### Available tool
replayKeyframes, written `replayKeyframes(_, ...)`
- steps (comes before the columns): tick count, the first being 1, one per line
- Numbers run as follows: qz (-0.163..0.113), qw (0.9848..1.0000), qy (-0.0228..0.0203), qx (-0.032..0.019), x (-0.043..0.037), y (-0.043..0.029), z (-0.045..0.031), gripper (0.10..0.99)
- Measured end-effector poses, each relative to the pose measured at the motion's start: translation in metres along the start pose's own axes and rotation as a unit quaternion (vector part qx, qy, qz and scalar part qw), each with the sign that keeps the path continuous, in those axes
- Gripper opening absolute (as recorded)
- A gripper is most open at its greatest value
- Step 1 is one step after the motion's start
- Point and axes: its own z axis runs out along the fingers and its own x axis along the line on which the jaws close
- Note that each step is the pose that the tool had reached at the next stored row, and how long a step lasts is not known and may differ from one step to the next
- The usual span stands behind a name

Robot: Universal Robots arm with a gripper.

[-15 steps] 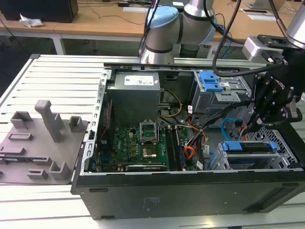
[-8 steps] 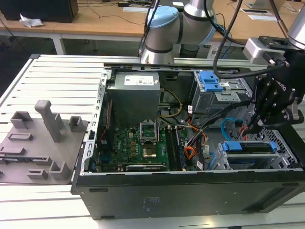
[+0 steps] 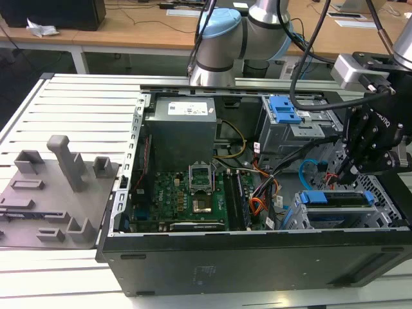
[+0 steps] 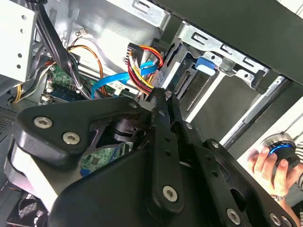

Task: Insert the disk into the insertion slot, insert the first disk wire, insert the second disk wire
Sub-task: 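Insert the first disk wire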

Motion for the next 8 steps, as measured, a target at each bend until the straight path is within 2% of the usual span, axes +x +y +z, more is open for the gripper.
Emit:
replayKeyframes(5, 0.0, 1.0, -0.0001, 0.0, 0.0051, -0.0011, 0.0007, 0.161)
replayKeyframes(8, 0.0, 1.0, 0.0, 0.0, 0.0046, -0.0071, 0.0021, 0.161)
